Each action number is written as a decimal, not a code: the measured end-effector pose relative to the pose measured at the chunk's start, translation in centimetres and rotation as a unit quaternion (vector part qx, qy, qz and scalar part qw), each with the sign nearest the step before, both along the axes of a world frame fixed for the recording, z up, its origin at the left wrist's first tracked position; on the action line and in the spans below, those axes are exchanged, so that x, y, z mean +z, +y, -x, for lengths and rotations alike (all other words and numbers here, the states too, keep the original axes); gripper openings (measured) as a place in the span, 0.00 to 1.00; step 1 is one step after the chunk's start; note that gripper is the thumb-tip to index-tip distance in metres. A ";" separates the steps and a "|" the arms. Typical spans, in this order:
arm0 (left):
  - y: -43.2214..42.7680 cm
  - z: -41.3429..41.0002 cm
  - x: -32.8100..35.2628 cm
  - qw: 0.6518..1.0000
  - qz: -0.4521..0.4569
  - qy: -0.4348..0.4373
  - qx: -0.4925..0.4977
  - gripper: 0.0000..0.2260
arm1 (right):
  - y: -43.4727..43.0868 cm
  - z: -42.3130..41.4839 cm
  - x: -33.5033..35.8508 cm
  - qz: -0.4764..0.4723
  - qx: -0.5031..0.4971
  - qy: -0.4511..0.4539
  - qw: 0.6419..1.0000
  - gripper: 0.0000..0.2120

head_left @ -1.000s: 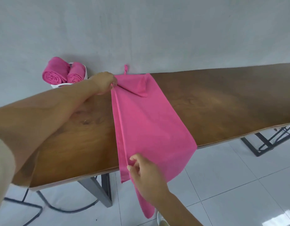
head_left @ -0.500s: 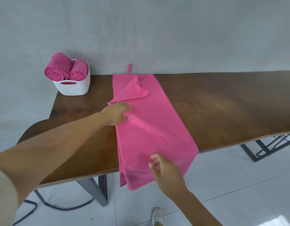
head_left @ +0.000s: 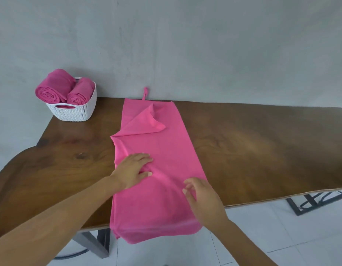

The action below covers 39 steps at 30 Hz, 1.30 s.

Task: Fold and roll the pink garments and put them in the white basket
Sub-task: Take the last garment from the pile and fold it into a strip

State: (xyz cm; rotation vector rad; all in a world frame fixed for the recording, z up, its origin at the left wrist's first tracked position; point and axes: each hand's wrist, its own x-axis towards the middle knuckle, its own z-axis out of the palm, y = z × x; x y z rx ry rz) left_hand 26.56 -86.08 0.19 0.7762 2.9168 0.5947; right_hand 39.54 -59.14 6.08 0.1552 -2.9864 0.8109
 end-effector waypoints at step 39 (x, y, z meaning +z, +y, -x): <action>11.6 8.8 0.6 0.883 -0.078 0.111 0.448 0.08 | 7.4 11.8 -3.6 0.149 0.089 -0.048 0.984 0.10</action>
